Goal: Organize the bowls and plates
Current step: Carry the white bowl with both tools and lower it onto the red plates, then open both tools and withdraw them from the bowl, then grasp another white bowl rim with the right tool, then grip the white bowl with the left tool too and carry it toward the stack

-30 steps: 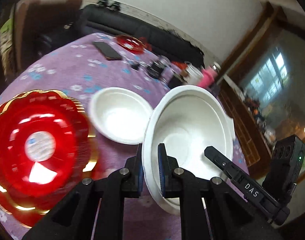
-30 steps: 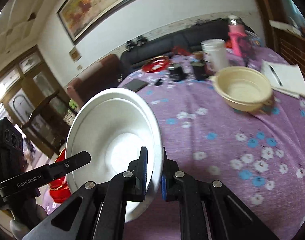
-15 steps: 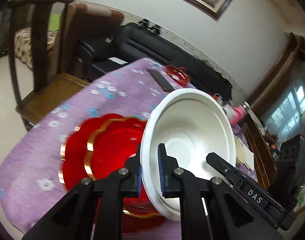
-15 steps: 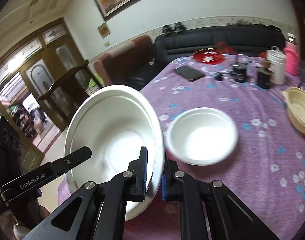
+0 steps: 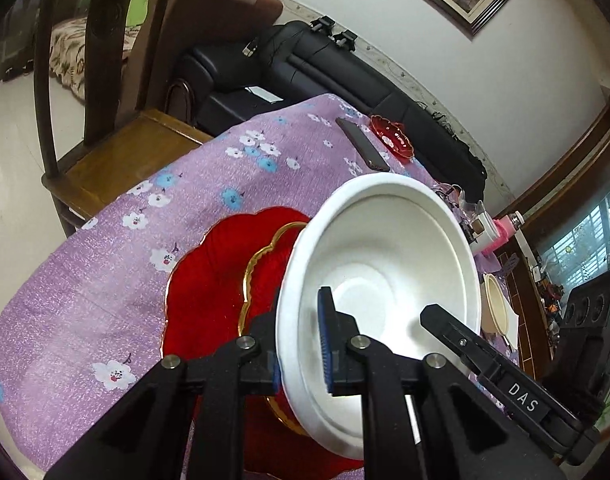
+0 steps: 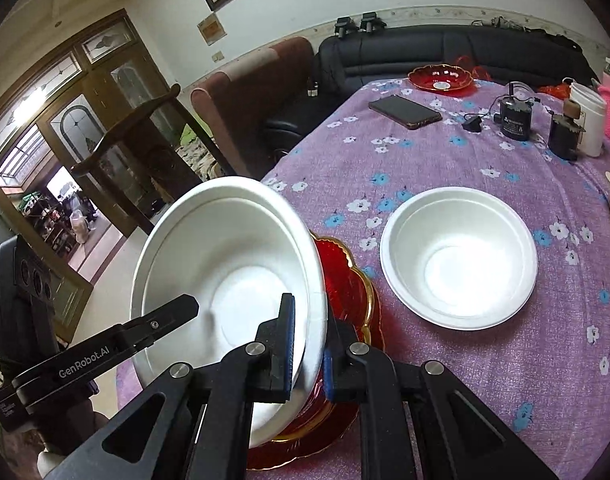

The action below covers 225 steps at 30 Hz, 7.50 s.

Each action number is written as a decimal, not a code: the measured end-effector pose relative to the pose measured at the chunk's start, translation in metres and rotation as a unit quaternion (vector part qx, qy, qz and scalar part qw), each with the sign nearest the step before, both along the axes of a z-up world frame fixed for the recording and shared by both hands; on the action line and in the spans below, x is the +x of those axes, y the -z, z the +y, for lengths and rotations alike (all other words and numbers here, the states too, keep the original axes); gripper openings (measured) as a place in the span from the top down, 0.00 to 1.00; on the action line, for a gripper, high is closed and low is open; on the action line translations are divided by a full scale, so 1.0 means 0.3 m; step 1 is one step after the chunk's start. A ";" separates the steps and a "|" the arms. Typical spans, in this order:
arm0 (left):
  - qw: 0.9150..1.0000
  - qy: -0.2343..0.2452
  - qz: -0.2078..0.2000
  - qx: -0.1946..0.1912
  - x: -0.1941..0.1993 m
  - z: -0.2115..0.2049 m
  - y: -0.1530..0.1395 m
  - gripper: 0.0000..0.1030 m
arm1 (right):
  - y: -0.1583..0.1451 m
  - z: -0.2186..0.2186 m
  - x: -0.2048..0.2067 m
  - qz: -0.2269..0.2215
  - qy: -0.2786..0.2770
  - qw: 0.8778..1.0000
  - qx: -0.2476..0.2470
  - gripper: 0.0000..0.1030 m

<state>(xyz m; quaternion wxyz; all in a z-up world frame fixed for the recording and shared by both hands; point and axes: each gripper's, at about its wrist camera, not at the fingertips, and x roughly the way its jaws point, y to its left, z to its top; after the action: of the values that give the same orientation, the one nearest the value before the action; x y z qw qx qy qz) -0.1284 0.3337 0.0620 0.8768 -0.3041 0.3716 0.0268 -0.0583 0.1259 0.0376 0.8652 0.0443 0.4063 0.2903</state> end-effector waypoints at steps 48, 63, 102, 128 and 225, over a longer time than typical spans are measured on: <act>0.979 0.091 -0.122 0.132 -0.185 -0.399 -0.386 0.18 | -0.316 -0.681 -0.232 -0.167 0.178 0.970 0.010 0.44; 0.922 0.106 -0.274 0.250 -0.398 -0.473 -1.124 0.12 | -1.321 -0.953 -0.458 -0.248 0.277 0.928 -0.013 0.40; 0.973 0.163 -0.058 0.154 0.149 -0.561 -0.375 0.08 | 0.012 -0.740 0.259 0.088 0.167 0.982 -0.022 0.39; 0.963 0.186 -0.007 0.197 0.223 -0.759 -0.181 0.08 | 0.098 -0.927 0.214 0.147 0.198 0.968 0.044 0.91; 0.967 0.200 0.042 0.154 0.331 -0.845 -0.019 0.78 | 0.112 -0.772 0.064 0.007 0.144 0.988 0.056 0.86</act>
<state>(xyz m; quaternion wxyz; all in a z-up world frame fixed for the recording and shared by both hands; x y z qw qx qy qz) -0.0292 0.0803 0.0677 0.8843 -0.0830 0.4525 -0.0793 -0.0393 -0.1057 0.0038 0.8913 0.1525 0.3849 0.1848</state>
